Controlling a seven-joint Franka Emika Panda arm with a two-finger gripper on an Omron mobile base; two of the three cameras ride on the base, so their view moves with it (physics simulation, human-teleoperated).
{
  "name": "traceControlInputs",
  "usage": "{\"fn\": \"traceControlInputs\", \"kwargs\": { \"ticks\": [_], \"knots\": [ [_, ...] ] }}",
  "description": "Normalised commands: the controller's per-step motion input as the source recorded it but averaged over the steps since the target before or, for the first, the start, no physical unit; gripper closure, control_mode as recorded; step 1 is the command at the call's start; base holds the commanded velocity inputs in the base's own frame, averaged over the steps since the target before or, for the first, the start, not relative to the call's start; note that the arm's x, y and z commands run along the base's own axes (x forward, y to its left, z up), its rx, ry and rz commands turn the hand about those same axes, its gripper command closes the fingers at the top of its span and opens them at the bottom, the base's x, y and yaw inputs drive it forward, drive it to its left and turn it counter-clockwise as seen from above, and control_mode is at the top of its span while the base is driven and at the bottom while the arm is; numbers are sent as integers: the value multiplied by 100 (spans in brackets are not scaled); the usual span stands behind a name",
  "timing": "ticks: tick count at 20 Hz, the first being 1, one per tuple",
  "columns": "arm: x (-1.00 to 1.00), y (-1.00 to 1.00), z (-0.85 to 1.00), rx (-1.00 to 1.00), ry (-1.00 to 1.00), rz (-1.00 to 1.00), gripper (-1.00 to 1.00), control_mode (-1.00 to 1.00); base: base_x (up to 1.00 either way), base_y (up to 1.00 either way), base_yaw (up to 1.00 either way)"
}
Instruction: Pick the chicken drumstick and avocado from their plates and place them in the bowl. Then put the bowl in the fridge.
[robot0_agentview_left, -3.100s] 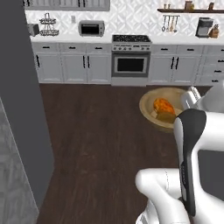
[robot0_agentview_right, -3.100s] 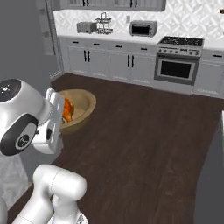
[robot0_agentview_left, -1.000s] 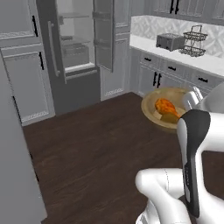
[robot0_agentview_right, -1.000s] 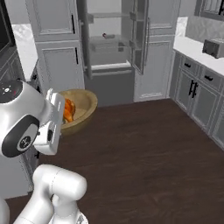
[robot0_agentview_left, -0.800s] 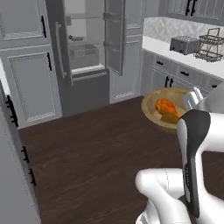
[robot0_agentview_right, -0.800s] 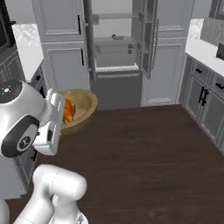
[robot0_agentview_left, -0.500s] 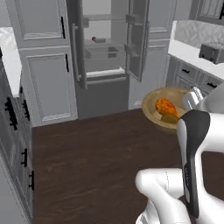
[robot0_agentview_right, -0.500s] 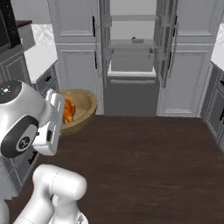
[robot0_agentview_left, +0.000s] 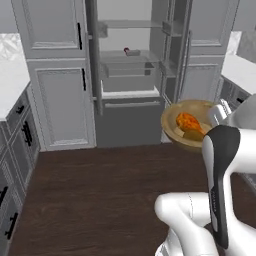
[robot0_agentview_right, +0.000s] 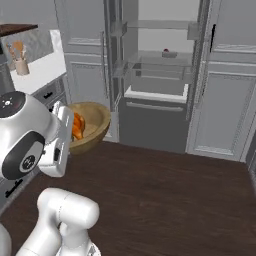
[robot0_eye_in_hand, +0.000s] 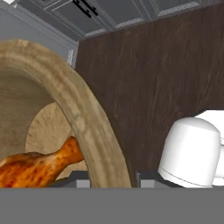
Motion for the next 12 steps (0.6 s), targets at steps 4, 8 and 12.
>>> {"fn": "traceControlInputs", "kwargs": {
  "ticks": [4, 8, 12],
  "knots": [
    [0, 0, 0, 0, 0, 0, 100, 100, 100, -95, 29],
    [0, 0, 0, 0, 0, 0, 100, 100, 100, -29, 12],
    [0, 0, 0, 0, 0, 0, 100, 100, 100, 16, -5]
  ]
}}
